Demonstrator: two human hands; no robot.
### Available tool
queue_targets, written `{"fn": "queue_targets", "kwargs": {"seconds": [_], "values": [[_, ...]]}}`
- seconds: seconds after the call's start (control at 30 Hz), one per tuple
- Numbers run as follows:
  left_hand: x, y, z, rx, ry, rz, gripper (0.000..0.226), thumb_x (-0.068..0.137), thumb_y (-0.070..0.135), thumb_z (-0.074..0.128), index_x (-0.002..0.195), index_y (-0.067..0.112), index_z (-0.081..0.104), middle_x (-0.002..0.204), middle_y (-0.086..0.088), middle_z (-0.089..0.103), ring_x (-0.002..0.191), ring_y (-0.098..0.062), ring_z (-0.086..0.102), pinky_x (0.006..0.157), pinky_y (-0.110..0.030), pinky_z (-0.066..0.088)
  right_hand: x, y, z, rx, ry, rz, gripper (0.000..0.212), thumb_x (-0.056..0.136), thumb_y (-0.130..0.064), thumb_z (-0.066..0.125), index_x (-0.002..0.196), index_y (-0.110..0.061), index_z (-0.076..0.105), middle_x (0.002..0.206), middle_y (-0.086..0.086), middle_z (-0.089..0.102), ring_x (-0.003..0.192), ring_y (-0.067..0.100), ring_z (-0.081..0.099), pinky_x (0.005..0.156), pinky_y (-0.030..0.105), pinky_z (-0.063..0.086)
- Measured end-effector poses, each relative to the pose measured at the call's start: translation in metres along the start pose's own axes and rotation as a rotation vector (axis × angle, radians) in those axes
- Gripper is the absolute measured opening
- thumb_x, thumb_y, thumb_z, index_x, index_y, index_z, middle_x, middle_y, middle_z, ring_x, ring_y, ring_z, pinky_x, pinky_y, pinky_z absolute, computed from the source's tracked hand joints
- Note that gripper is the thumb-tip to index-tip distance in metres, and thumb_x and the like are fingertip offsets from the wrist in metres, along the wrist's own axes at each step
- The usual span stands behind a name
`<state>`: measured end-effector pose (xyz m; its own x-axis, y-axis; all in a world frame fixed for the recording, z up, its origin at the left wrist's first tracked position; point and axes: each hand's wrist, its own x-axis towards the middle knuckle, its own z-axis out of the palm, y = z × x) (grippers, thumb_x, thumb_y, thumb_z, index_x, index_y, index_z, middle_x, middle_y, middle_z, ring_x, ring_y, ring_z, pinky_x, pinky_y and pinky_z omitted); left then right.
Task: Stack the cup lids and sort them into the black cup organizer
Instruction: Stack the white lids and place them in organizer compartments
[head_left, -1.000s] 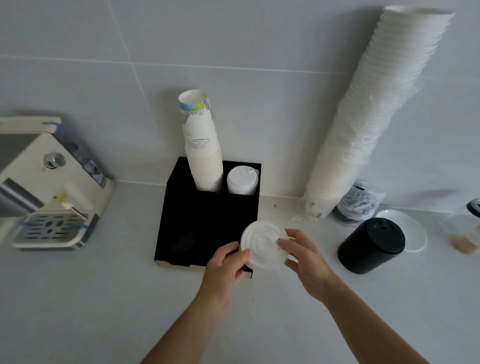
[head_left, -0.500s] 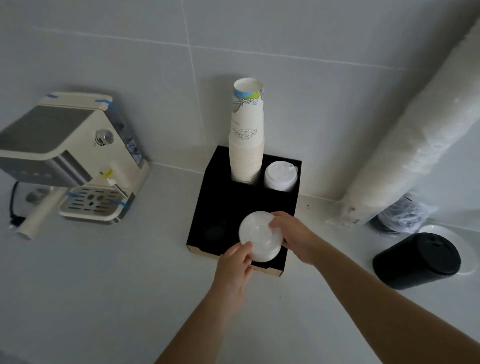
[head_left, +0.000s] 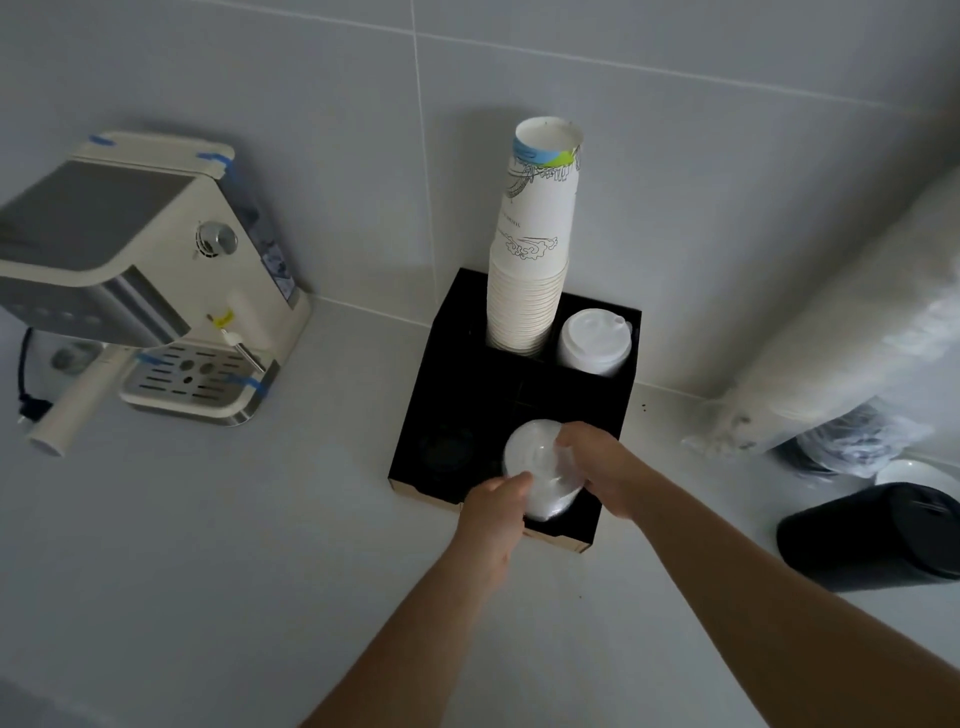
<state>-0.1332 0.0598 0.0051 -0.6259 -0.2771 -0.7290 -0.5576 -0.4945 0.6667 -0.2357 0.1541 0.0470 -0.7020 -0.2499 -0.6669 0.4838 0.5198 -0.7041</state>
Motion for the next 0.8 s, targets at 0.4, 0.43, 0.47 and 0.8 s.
{"fn": "queue_targets", "kwargs": {"seconds": [0.4,0.43,0.47,0.8], "values": [[0.016,0.004,0.005,0.170,0.046,-0.012,0.030,0.069,0.031,0.056,0.086,0.006,0.057,0.091,-0.010,0.052,0.084,-0.020,0.049,0.083,-0.033,0.043,-0.019,-0.002,-0.009,-0.685,0.166,-0.219,0.054,0.093,-0.023,0.051,0.146,-0.021,0.043,0.143,0.007,0.054,0.126,0.029,0.053,0.100,0.033,0.044],[0.017,0.005,0.005,0.184,0.048,-0.010,0.027,0.070,0.030,0.056,0.083,0.006,0.056,0.090,-0.011,0.052,0.084,-0.020,0.050,0.083,-0.033,0.043,-0.021,-0.003,-0.012,-0.679,0.159,-0.216,0.051,0.093,-0.024,0.051,0.143,-0.021,0.047,0.140,0.006,0.056,0.123,0.028,0.054,0.098,0.032,0.045],[0.018,0.005,0.005,0.193,0.051,-0.006,0.025,0.068,0.029,0.055,0.080,0.007,0.056,0.088,-0.011,0.052,0.084,-0.020,0.050,0.083,-0.033,0.043,-0.023,-0.003,-0.014,-0.657,0.144,-0.222,0.043,0.092,-0.024,0.051,0.134,-0.021,0.056,0.130,0.006,0.061,0.116,0.027,0.058,0.092,0.031,0.046],[0.025,0.011,0.010,0.295,0.045,0.011,0.031,0.071,0.024,0.054,0.094,0.004,0.063,0.092,-0.007,0.057,0.085,-0.019,0.054,0.089,-0.035,0.049,-0.040,0.007,-0.027,-0.290,0.097,-0.080,0.030,0.090,-0.022,0.049,0.093,0.007,0.056,0.080,0.008,0.047,0.071,0.018,0.043,0.067,0.032,0.035]]}}
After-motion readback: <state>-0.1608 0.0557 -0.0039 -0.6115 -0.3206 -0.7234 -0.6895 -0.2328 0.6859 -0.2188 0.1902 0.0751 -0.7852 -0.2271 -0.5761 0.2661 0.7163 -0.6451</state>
